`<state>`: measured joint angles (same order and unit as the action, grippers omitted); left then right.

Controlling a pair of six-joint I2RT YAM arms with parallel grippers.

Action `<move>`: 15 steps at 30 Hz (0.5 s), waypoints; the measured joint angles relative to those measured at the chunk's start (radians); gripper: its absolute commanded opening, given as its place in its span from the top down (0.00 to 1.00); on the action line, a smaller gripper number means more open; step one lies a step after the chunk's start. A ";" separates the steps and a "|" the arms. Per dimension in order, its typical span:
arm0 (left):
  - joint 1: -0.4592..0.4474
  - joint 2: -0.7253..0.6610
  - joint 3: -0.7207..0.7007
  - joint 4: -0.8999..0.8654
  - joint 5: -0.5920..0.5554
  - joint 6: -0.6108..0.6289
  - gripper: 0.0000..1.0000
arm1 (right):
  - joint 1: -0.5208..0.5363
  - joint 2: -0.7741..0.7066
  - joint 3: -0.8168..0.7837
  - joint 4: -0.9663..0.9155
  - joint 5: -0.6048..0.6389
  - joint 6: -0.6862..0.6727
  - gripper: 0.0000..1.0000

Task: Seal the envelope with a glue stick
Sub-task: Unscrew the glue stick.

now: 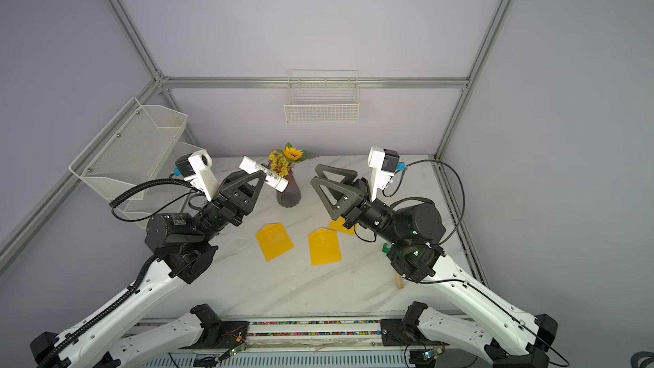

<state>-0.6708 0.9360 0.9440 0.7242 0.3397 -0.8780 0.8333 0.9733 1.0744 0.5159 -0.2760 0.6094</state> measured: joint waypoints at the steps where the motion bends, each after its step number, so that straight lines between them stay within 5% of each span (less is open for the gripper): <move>1: 0.000 0.000 -0.011 0.000 -0.026 -0.021 0.86 | 0.000 0.003 0.003 0.000 0.001 -0.077 0.44; 10: 0.000 0.009 -0.101 0.022 -0.198 -0.216 0.87 | 0.000 0.142 0.091 -0.045 -0.046 -0.660 0.46; 15: 0.000 0.005 -0.126 0.029 -0.248 -0.258 0.87 | 0.000 0.206 0.129 -0.092 -0.055 -0.841 0.49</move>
<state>-0.6708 0.9405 0.8181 0.7528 0.0914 -1.1358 0.8330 1.1790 1.2030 0.4236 -0.3305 -0.2317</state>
